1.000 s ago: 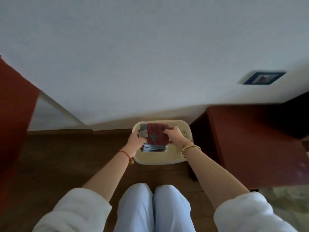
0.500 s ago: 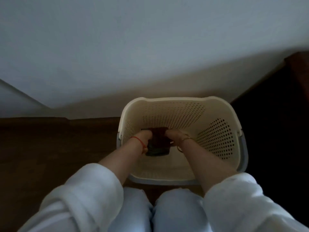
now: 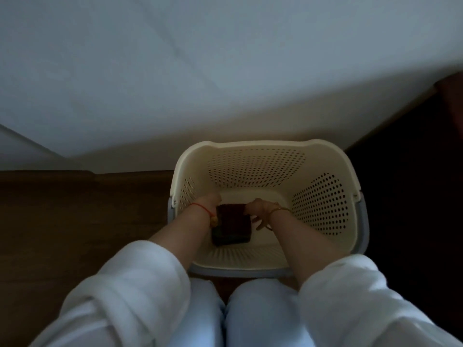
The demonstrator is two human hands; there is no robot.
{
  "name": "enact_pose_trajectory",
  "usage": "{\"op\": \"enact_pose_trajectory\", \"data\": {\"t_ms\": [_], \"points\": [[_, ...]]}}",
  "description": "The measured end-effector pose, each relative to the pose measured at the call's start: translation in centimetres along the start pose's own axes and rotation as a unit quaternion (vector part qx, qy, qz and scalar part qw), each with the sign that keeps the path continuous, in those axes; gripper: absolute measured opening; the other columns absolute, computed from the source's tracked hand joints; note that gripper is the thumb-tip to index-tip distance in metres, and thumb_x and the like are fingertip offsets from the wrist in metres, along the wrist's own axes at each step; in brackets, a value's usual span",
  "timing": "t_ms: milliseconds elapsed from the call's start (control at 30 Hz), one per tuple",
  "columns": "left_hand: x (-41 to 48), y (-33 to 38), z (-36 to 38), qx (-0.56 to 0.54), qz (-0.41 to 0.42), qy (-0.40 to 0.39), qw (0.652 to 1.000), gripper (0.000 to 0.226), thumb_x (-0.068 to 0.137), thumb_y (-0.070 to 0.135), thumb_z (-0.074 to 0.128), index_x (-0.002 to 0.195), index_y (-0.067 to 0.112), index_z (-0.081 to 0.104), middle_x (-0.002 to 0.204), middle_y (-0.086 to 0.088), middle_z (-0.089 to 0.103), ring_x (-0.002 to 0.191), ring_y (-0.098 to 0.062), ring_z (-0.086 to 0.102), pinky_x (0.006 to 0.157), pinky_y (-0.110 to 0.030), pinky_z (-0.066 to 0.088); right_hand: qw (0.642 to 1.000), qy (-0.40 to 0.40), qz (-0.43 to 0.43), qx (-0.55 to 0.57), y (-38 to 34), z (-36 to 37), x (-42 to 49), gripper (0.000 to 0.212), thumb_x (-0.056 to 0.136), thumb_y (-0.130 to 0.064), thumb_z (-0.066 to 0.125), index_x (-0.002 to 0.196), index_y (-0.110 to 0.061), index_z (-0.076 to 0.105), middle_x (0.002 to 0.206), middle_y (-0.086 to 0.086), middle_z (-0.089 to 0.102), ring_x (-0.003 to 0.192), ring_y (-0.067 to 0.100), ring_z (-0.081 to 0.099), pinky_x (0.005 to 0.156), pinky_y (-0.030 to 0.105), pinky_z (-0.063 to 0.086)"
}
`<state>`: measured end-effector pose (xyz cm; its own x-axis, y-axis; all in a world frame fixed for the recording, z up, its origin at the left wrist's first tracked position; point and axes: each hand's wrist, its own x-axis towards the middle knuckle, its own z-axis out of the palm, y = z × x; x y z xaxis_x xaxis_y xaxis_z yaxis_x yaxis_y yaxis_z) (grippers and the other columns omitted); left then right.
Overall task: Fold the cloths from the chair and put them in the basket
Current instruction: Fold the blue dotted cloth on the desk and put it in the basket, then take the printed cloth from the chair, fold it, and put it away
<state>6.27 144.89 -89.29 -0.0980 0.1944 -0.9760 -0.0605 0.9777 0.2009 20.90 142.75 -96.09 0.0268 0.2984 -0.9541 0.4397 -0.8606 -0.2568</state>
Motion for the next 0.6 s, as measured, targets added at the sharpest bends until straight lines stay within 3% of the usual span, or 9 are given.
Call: {"op": "enact_pose_trajectory", "data": {"t_ms": [100, 200, 300, 367, 433, 533, 600], "points": [[-4.3, 0.6, -1.1, 0.008, 0.063, -0.062, 0.996, 0.042, 0.098, 0.023, 0.051, 0.138, 0.011, 0.048, 0.142, -0.011, 0.049, 0.122, -0.029, 0.05, 0.098, -0.043, 0.041, 0.994, 0.06, -0.04, 0.087, -0.6, -1.3, -4.5, 0.028, 0.096, -0.014, 0.047, 0.12, -0.002, 0.055, 0.105, 0.011, 0.06, 0.098, 0.023, 0.055, 0.09, 0.038, 0.051], [-12.2, 1.0, -2.8, 0.017, 0.131, -0.103, 0.986, 0.045, 0.103, 0.026, 0.042, 0.144, 0.01, 0.043, 0.15, -0.009, 0.045, 0.135, -0.025, 0.045, 0.104, -0.034, 0.04, 0.98, 0.081, -0.081, 0.165, -1.5, -2.1, -12.4, 0.034, 0.097, -0.017, 0.046, 0.128, -0.004, 0.053, 0.126, 0.015, 0.06, 0.113, 0.027, 0.058, 0.096, 0.038, 0.05], [-21.7, 0.4, -5.7, 0.076, 0.191, -0.128, 0.97, 0.048, 0.103, 0.016, 0.043, 0.149, 0.013, 0.032, 0.153, -0.009, 0.039, 0.136, -0.024, 0.043, 0.097, -0.029, 0.046, 0.974, 0.057, -0.105, 0.193, -3.0, -2.5, -22.0, 0.038, 0.099, -0.024, 0.049, 0.132, -0.007, 0.052, 0.131, 0.012, 0.059, 0.12, 0.027, 0.056, 0.102, 0.04, 0.049], [-28.0, 0.1, -7.8, 0.033, 0.208, -0.168, 0.963, 0.038, 0.102, 0.009, 0.043, 0.14, 0.016, 0.043, 0.145, -0.006, 0.047, 0.124, -0.016, 0.05, 0.106, -0.033, 0.04, 0.968, 0.053, -0.115, 0.217, -4.6, -2.6, -28.6, 0.038, 0.098, -0.024, 0.051, 0.133, -0.007, 0.052, 0.128, 0.011, 0.061, 0.119, 0.027, 0.058, 0.095, 0.037, 0.052], [-34.1, -0.1, -9.9, -0.012, 0.237, -0.166, 0.957, 0.028, 0.103, 0.012, 0.042, 0.129, 0.019, 0.052, 0.135, -0.001, 0.055, 0.124, -0.015, 0.05, 0.114, -0.038, 0.033, 0.963, 0.051, -0.134, 0.227, -6.6, -2.6, -35.6, 0.034, 0.098, -0.024, 0.052, 0.127, -0.007, 0.057, 0.124, 0.011, 0.064, 0.115, 0.027, 0.06, 0.089, 0.035, 0.054], [-43.5, 0.0, -13.2, -0.092, 0.27, -0.159, 0.945, 0.039, 0.104, 0.025, 0.042, 0.141, 0.014, 0.047, 0.144, -0.002, 0.051, 0.136, -0.02, 0.044, 0.117, -0.045, 0.03, 0.959, 0.037, -0.174, 0.22, -9.9, -2.1, -46.1, 0.026, 0.096, -0.024, 0.054, 0.114, -0.008, 0.064, 0.122, 0.015, 0.067, 0.099, 0.022, 0.063, 0.086, 0.034, 0.055], [-49.4, -0.4, -15.7, -0.129, 0.3, -0.145, 0.934, 0.04, 0.103, 0.029, 0.043, 0.139, 0.015, 0.05, 0.141, -0.001, 0.055, 0.134, -0.018, 0.048, 0.114, -0.043, 0.035, 0.955, 0.023, -0.208, 0.209, -11.8, -1.5, -53.0, 0.029, 0.096, -0.025, 0.053, 0.117, -0.009, 0.064, 0.123, 0.015, 0.066, 0.104, 0.023, 0.064, 0.09, 0.034, 0.054]]}}
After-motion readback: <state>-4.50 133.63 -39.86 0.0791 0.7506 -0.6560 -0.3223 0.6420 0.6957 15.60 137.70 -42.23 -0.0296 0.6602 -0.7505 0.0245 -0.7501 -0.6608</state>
